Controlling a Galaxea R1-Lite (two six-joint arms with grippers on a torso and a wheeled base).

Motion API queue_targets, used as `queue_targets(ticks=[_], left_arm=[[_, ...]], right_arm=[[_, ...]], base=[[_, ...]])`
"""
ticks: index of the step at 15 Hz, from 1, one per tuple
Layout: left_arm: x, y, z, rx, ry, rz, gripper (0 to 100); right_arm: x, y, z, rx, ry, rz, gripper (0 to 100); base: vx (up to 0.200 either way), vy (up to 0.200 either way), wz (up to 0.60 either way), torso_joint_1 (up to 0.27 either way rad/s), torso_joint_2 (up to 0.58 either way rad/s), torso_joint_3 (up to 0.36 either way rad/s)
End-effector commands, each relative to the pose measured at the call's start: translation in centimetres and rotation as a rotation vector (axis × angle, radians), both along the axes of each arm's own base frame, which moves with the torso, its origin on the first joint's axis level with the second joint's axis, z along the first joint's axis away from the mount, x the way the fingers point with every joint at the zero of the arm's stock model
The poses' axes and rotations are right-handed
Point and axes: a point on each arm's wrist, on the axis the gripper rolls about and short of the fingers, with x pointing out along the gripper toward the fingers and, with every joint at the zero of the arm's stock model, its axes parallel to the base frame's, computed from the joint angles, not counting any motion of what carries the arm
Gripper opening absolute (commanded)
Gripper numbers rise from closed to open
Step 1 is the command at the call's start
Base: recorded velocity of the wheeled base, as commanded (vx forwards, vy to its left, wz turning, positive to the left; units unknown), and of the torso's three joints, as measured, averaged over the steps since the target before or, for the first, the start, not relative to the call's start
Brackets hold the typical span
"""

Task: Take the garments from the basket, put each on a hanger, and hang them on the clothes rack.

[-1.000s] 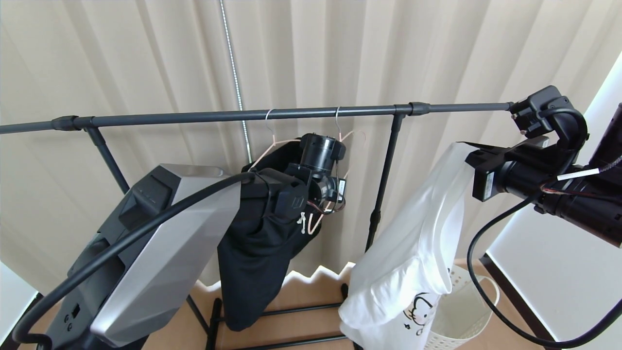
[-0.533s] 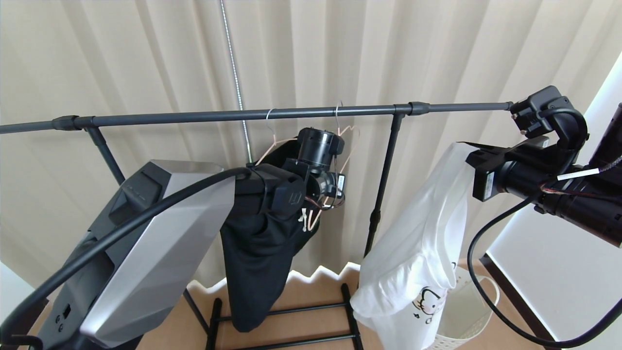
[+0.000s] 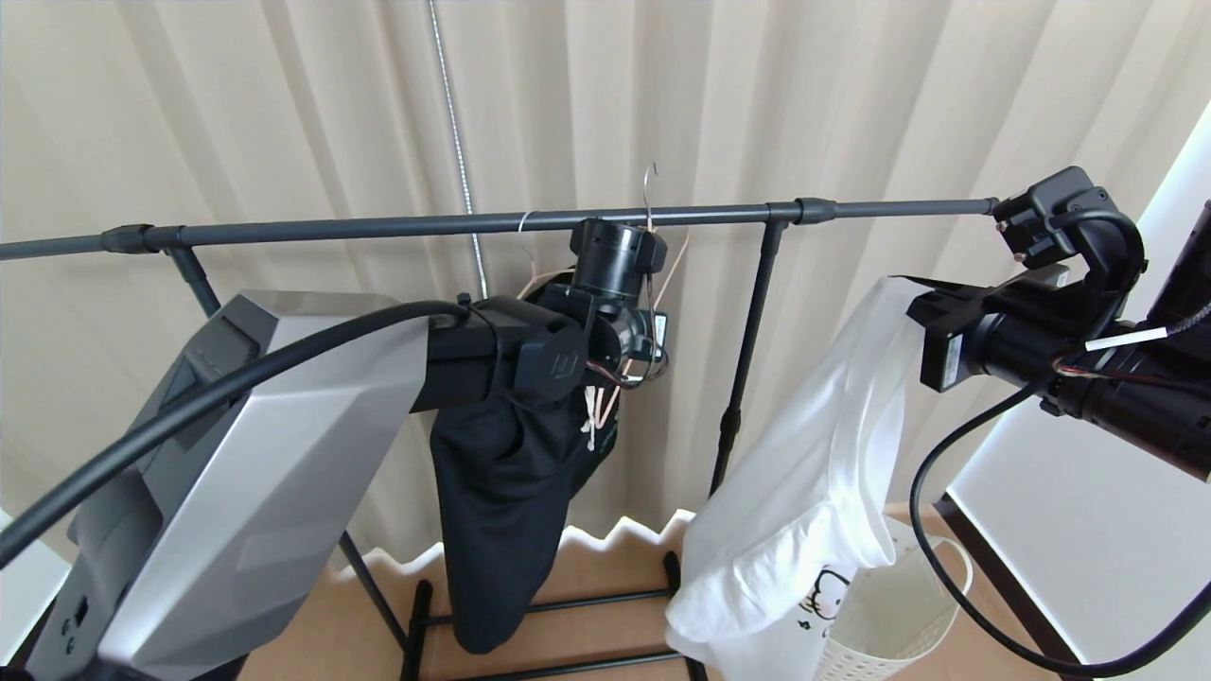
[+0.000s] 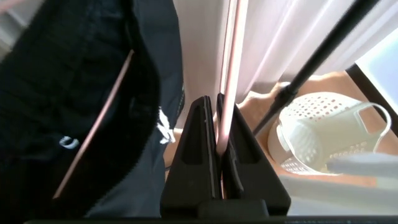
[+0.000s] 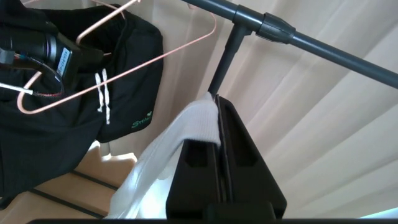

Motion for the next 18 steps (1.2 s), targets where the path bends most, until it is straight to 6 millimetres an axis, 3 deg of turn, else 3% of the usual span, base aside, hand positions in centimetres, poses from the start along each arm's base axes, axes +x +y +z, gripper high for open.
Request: queue_targets(ticks=[1, 6, 10, 15, 18], left_arm=[[-0.8, 0.3, 2.0, -0.018, -0.027, -0.001, 0], [-4.5, 1.6, 2.7, 0.025, 0.026, -0.029, 0], [-8.7, 3.4, 3.3, 0.048, 0.061, -0.058, 0], [-15.0, 6.7, 2.8, 0.049, 0.051, -0.11, 0], [-17.6, 8.4, 1.9, 0.053, 0.056, -0.133, 0]], right_arm=[[0.0, 0.0, 0.1, 0.001, -0.002, 0.001, 0], [-0.2, -0.1, 0.2, 0.003, -0.008, 0.001, 0], [-0.3, 0.2, 0.1, 0.001, -0.004, 0.01, 0], [-0.6, 1.2, -0.3, -0.007, 0.008, -0.004, 0], [-0.6, 1.5, -0.4, -0.011, 0.011, -0.033, 0]], base=[[0.0, 0.0, 0.0, 0.0, 0.0, 0.0], [0.0, 0.0, 0.0, 0.0, 0.0, 0.0], [0.0, 0.0, 0.0, 0.0, 0.0, 0.0], [0.0, 0.0, 0.0, 0.0, 0.0, 0.0], [0.0, 0.0, 0.0, 0.0, 0.0, 0.0]])
